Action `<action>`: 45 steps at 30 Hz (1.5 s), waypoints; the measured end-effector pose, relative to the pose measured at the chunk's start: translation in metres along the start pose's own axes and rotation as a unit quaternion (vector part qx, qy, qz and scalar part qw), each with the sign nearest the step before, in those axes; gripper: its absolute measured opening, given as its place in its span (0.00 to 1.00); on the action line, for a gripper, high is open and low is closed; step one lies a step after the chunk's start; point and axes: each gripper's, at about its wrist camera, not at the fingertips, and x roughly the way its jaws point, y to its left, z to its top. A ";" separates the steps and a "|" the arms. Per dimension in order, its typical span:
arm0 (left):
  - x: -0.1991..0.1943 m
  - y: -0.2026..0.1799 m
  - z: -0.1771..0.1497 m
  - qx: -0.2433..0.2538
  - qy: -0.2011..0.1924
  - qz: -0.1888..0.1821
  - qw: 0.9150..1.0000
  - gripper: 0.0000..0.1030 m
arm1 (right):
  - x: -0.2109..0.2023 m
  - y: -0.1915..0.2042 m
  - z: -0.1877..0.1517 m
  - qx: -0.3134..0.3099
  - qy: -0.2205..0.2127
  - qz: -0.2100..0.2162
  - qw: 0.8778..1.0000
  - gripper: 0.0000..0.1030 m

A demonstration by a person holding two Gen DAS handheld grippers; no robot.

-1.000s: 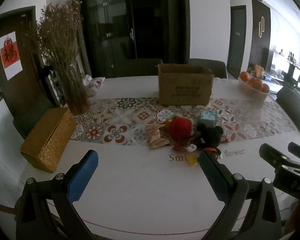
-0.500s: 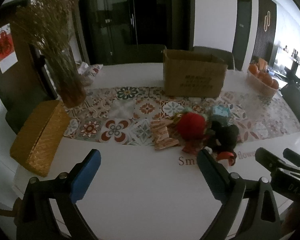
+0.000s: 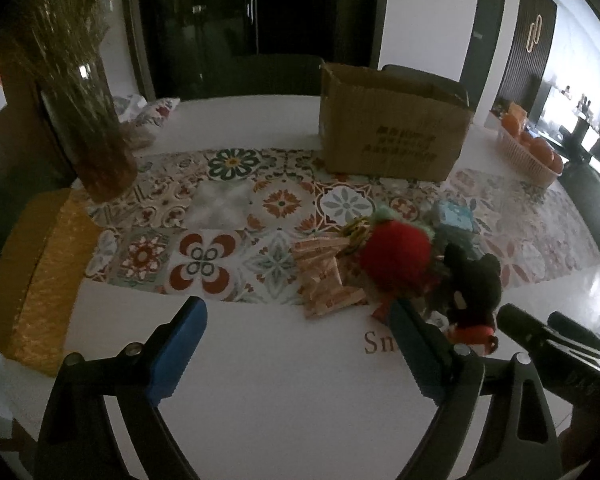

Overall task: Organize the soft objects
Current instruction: 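Grasp the biscuit packet with the left tool while the right tool grasps the Mickey plush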

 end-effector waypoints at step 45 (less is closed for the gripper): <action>0.160 -0.022 0.018 -0.010 0.097 -0.001 0.995 0.57 | 0.116 -0.014 0.020 0.050 0.092 -0.028 0.994 0.60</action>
